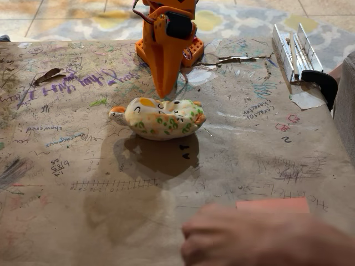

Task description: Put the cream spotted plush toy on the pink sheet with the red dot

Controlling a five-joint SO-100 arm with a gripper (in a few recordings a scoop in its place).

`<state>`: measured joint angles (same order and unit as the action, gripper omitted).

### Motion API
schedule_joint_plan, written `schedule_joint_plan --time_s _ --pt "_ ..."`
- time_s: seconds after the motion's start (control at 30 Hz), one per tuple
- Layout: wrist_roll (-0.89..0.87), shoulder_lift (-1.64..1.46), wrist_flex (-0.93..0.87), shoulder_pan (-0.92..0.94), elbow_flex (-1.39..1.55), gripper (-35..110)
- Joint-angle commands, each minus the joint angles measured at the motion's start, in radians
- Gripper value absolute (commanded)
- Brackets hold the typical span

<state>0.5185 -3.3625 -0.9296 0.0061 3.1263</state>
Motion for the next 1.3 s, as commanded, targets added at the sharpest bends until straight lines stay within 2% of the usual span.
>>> schedule_joint_plan --time_s 0.0,0.2,0.3,0.4,0.5,0.57,0.6,0.73,0.87,0.93,1.1,1.27 --pt "-0.057 -0.011 0.021 0.026 -0.02 0" --pt "-0.117 -0.005 0.069 0.084 -0.08 0" --pt "-0.15 0.152 0.031 0.135 -0.364 0" --pt "-0.107 0.39 -0.052 0.129 -0.713 0" --pt "0.061 0.607 -0.206 0.098 -1.022 0" --pt "0.287 0.726 -0.35 0.087 -1.15 1" --pt "0.4 0.772 -0.408 0.095 -1.18 6" --pt "0.664 0.922 -0.445 0.215 -1.137 22" --pt "0.936 1.06 -0.462 0.319 -0.96 36" --pt "1.083 1.144 -0.453 0.362 -0.89 38" --pt "1.129 1.368 -0.413 0.354 -0.931 39" --pt "1.158 1.439 -0.356 0.27 -0.95 40"
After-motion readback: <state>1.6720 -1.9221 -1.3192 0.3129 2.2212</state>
